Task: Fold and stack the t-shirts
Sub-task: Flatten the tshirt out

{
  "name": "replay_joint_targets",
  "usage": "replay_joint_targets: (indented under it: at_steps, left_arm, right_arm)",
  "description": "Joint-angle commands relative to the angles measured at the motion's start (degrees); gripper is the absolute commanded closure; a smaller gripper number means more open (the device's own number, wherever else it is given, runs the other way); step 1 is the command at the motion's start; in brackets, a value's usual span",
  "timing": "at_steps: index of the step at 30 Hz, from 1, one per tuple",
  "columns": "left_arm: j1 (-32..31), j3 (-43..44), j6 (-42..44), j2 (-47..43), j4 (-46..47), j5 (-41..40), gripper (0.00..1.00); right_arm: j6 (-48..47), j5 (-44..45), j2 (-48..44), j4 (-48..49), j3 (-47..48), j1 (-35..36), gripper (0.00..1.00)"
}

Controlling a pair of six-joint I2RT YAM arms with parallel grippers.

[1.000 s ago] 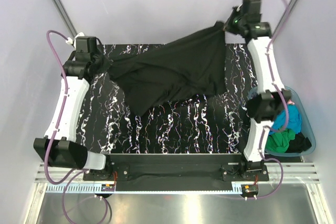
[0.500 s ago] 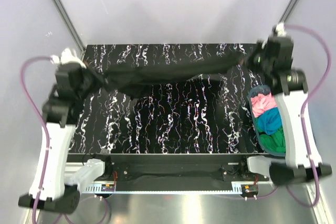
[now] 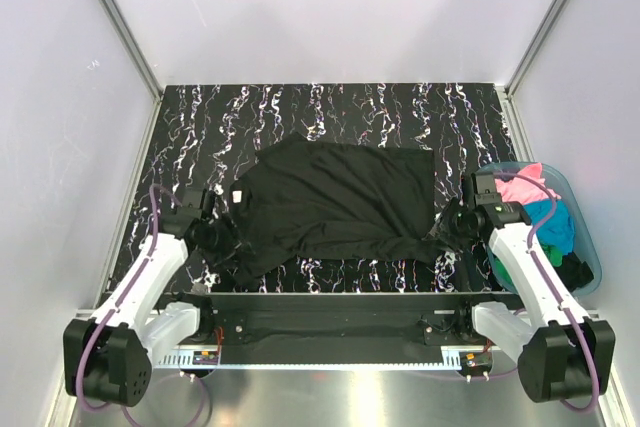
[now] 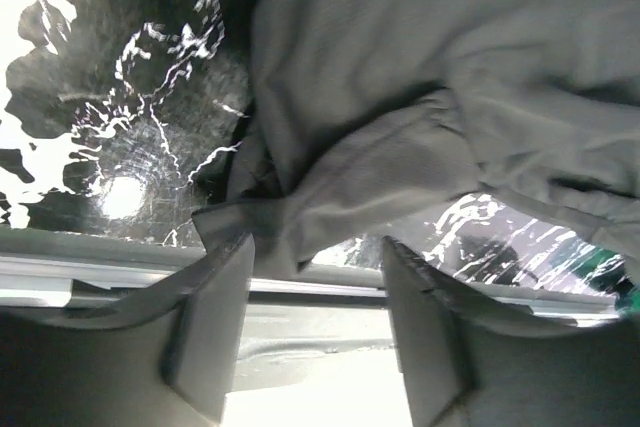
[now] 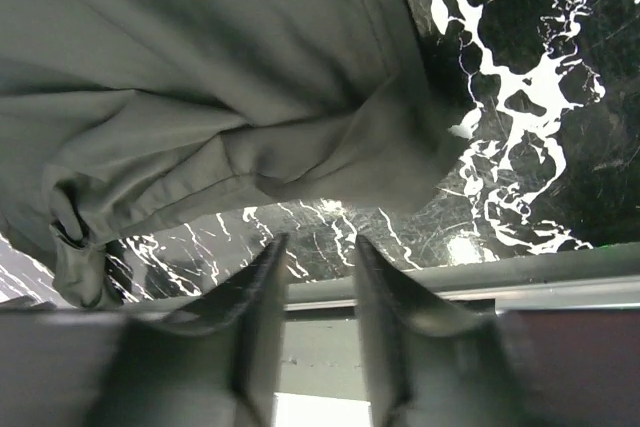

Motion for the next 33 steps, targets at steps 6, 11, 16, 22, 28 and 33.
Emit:
replay_joint_targets:
  at_steps: [6,11,16,22,28,33]
  left_arm:
    - [0.0,12.4,2.4,6.6,1.7,-9.7,0.34]
    - [0.0,20.0,6.3,16.9,5.5,-18.4,0.35]
    - [1.6,27.2,8.3,28.5,6.5,-21.4,0.34]
    - [2.6,31.6,13.4,36.5,12.5,-20.6,0.28]
    - [2.6,45.4,16.8,50.4,8.7,-21.6,0.31]
    - [1.9,41.5,15.6,52.8,12.6,-15.3,0.35]
  right_arm:
    - [-0.5,2.3,4.5,0.1,9.3,-0.2,0.5]
    - [-5.7,6.7,15.6,5.0,17.6,-0.2,0.48]
    - [-9.8,4.5,33.3,8.4,27.1,-0.3,0.46]
    - [-17.0,6.5,47.4,11.3,38.9,-3.1,0.34]
    - [-15.2,0.0,57.8,11.6,47.6,-3.8,0.39]
    - [-15.9,-0.9,58.1,11.2,45.6,-3.8,0.44]
